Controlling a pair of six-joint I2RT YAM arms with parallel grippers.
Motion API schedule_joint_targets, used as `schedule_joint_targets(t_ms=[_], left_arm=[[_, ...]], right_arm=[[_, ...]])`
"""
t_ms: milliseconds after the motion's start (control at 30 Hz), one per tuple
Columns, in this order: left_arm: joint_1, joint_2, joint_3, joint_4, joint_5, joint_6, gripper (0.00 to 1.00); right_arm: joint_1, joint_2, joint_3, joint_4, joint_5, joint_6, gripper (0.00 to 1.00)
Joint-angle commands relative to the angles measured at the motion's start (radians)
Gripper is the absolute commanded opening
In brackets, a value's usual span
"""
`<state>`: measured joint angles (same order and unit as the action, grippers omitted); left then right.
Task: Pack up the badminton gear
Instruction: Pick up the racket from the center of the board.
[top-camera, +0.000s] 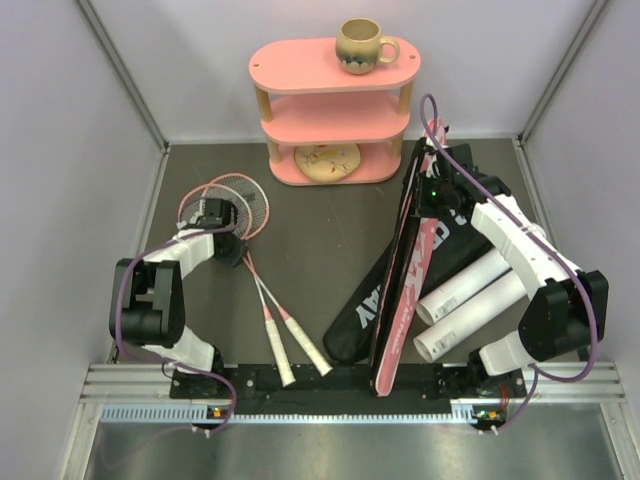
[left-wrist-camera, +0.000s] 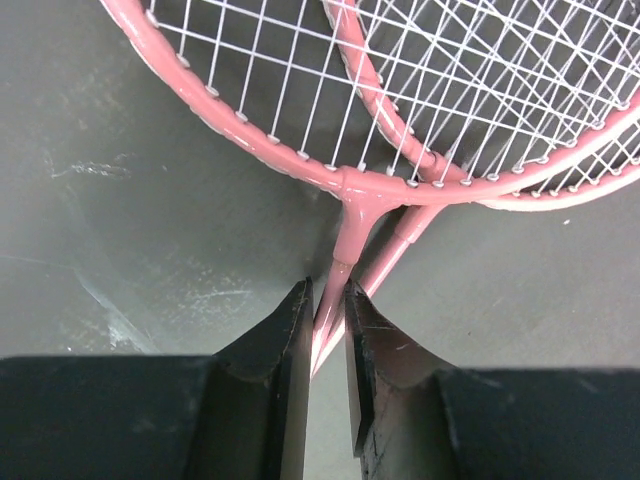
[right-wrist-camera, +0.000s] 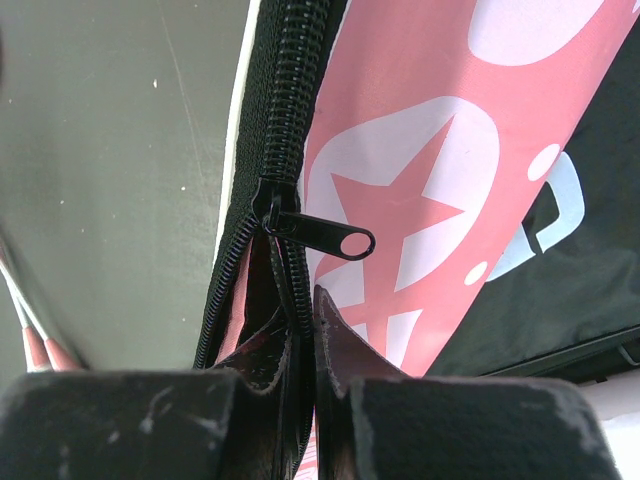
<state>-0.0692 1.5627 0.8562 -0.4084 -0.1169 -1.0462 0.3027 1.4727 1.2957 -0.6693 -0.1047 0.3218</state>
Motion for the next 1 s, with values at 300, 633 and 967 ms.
schedule_joint_targets(t_ms=[300, 633, 967], left_arm=[[0.016, 0.059, 0.075, -0.029, -0.026, 0.138, 0.00], [0.017, 0.180, 0.147, -0.168, -0.018, 0.144, 0.10], [0.035, 0.171, 0.130, -0.115, 0.051, 0.208, 0.00]], right_arm=[[-0.002, -0.008, 0.020, 0.014, -0.024, -0.012, 0.00], [-0.002, -0.032, 0.020, 0.014, -0.033, -0.007, 0.00], [-0.001, -0.035, 0.008, 0.017, -0.036, -0.003, 0.00]])
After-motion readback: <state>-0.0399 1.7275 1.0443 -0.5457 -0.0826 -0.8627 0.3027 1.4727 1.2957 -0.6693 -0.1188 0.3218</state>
